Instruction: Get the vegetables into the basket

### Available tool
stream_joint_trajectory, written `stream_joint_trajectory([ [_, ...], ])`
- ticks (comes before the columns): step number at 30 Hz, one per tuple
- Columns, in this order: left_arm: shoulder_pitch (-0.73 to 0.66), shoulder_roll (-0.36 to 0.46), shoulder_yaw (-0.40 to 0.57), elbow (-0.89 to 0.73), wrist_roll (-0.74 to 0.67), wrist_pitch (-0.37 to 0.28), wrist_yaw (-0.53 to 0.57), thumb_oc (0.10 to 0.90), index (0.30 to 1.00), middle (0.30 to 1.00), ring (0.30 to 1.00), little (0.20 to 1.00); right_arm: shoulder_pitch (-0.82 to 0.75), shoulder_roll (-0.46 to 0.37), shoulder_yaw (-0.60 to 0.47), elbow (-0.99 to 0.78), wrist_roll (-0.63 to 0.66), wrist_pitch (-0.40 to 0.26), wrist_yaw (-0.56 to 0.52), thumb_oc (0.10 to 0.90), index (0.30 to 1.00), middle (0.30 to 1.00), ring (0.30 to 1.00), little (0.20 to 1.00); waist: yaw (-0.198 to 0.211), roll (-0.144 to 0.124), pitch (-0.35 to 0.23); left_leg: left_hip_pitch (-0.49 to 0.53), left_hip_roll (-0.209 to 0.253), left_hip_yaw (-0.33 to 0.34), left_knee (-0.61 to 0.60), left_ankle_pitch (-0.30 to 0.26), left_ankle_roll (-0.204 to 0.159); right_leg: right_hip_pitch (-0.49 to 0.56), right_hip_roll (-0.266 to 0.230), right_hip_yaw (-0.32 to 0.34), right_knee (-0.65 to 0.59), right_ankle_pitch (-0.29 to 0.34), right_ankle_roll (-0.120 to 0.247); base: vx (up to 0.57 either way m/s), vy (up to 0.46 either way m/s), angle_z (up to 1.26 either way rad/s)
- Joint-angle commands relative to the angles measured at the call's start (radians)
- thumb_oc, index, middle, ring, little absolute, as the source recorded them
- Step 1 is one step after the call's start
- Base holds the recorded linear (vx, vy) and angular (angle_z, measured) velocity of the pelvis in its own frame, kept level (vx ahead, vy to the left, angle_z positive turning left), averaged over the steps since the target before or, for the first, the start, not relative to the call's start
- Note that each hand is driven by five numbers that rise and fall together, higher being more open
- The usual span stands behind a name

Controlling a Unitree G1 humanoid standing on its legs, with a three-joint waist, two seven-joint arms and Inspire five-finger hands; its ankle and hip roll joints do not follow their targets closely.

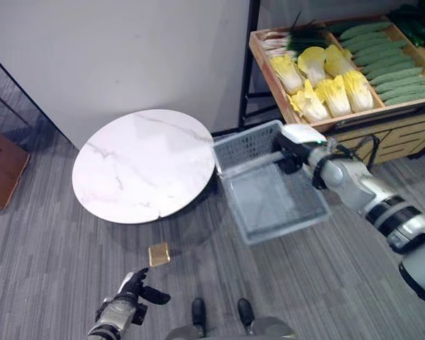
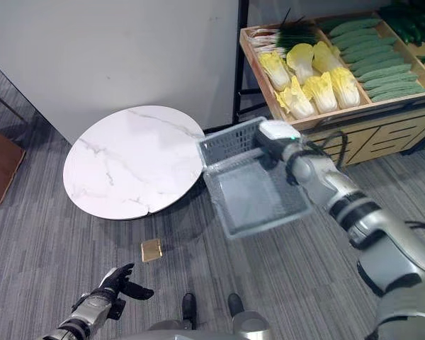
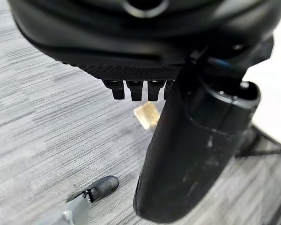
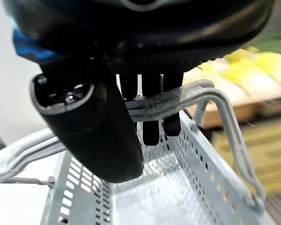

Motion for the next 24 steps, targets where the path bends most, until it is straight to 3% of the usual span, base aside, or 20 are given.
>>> stream_joint_trajectory([
  [1, 0.008, 0.086, -0.029, 0.079, 0.009, -0.007, 0.044, 0.900, 1.000, 1.000, 1.000, 1.000, -0.077, 0.006, -0.084, 0.021, -0.024, -0.037, -0.071, 0.400, 0.300, 0.300, 0.300, 0.300, 0.033, -0.078, -0.133, 0.119, -0.044, 0.018, 0.007, -0.112, -0.015, -0.016, -0.087, -0.005, 0.017, 0.011, 0.103, 0.00, 0.000, 0.00],
  [8, 0.048, 0.050, 0.015, 0.124, 0.003, 0.004, 0.042, 0.900, 1.000, 1.000, 1.000, 1.000, 0.128, -0.033, -0.180, 0.100, -0.089, -0.042, -0.079, 0.400, 0.300, 0.300, 0.300, 0.300, 0.047, -0.079, -0.131, 0.126, -0.042, 0.004, 0.007, -0.112, -0.013, -0.001, -0.086, -0.019, 0.015, 0.000, 0.102, 0.00, -0.017, 0.07],
  [20, 0.053, 0.010, 0.010, 0.180, 0.019, 0.012, 0.046, 0.900, 1.000, 1.000, 1.000, 1.000, 0.307, 0.089, -0.187, 0.423, -0.172, -0.030, -0.105, 0.400, 0.300, 0.300, 0.300, 0.300, 0.066, -0.089, -0.116, 0.126, -0.041, -0.010, 0.007, -0.113, -0.011, 0.013, -0.084, -0.032, 0.007, -0.009, 0.100, 0.00, -0.013, 0.04],
  [24, 0.045, -0.002, 0.015, 0.217, 0.021, 0.019, 0.051, 0.900, 1.000, 1.000, 1.000, 1.000, 0.356, 0.199, -0.202, 0.608, -0.164, -0.012, -0.130, 0.400, 0.300, 0.300, 0.300, 0.300, 0.074, -0.094, -0.110, 0.124, -0.041, -0.018, 0.007, -0.112, -0.009, 0.015, -0.084, -0.036, 0.005, -0.011, 0.099, 0.00, -0.012, 0.02],
])
